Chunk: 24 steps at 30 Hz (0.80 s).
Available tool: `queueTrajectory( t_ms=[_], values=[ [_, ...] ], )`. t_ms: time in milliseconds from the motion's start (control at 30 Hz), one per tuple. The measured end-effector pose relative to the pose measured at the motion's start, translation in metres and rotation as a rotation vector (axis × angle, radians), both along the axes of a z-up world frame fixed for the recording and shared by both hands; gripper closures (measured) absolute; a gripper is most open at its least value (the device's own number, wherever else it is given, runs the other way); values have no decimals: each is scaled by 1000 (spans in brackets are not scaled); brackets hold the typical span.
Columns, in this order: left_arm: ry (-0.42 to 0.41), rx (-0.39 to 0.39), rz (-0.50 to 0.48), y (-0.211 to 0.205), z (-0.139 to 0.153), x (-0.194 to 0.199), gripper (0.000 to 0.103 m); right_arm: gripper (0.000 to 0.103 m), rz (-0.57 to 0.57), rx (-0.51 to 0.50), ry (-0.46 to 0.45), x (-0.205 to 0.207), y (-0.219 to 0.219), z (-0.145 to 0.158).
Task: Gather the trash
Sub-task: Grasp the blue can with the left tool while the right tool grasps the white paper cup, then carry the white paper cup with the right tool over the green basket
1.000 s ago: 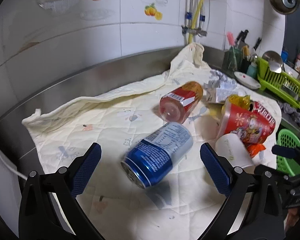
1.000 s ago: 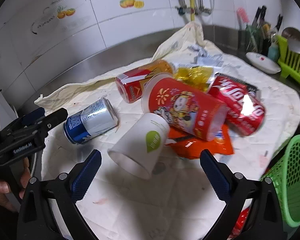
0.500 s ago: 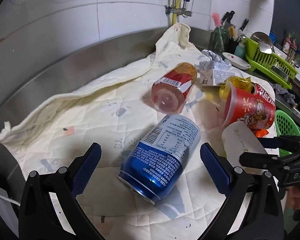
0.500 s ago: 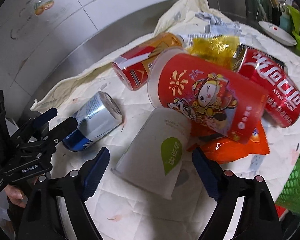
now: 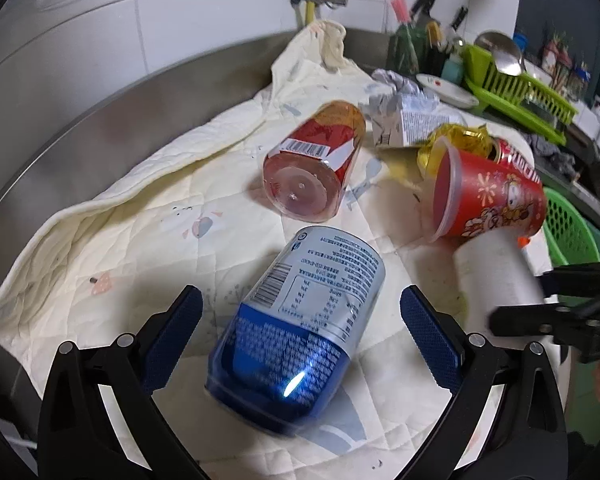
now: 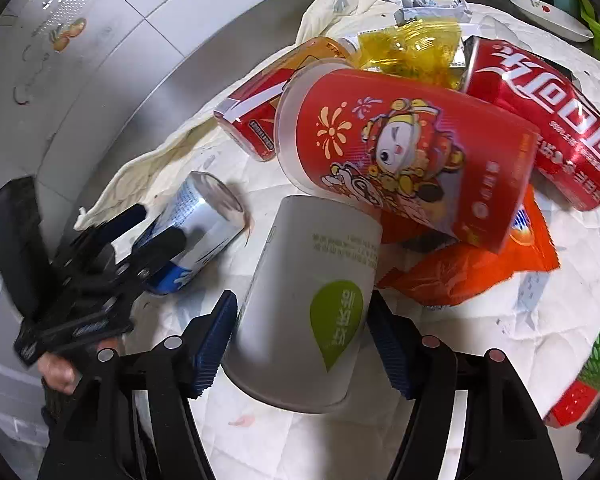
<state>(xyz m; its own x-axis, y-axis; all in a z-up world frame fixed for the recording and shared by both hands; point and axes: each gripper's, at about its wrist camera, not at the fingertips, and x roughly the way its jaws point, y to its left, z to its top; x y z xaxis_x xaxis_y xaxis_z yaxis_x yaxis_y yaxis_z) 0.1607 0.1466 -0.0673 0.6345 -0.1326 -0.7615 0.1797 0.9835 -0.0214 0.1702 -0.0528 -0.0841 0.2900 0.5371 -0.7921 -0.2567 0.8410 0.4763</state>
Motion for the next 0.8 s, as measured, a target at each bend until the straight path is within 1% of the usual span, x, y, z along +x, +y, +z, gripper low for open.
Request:
queueTrajectory(
  t_ms=[167, 233, 300, 333, 367, 533, 633, 800],
  values=[
    [49, -16, -16, 2, -7, 11, 6, 40, 3, 41, 22, -7, -19, 4],
    [61, -15, -32, 0, -11, 13, 6, 40, 10, 45, 14, -10, -22, 6],
    [80, -11, -36, -1, -16, 14, 12, 40, 18, 37, 2, -15, -26, 9],
    [91, -14, -36, -1, -18, 15, 19, 40, 22, 35, -4, -17, -28, 10],
    [97, -15, -34, -1, -20, 15, 19, 40, 23, 33, -7, -18, -28, 10],
    [76, -17, -14, -2, -16, 11, 22, 40, 21, 56, -6, -25, -36, 8],
    [60, -32, 1, -2, -12, 5, 23, 40, 12, 78, -10, -29, -46, 10],
    [20, -35, 12, -7, 0, -11, 24, 40, -22, 94, -33, -34, -66, 18]
  ],
)
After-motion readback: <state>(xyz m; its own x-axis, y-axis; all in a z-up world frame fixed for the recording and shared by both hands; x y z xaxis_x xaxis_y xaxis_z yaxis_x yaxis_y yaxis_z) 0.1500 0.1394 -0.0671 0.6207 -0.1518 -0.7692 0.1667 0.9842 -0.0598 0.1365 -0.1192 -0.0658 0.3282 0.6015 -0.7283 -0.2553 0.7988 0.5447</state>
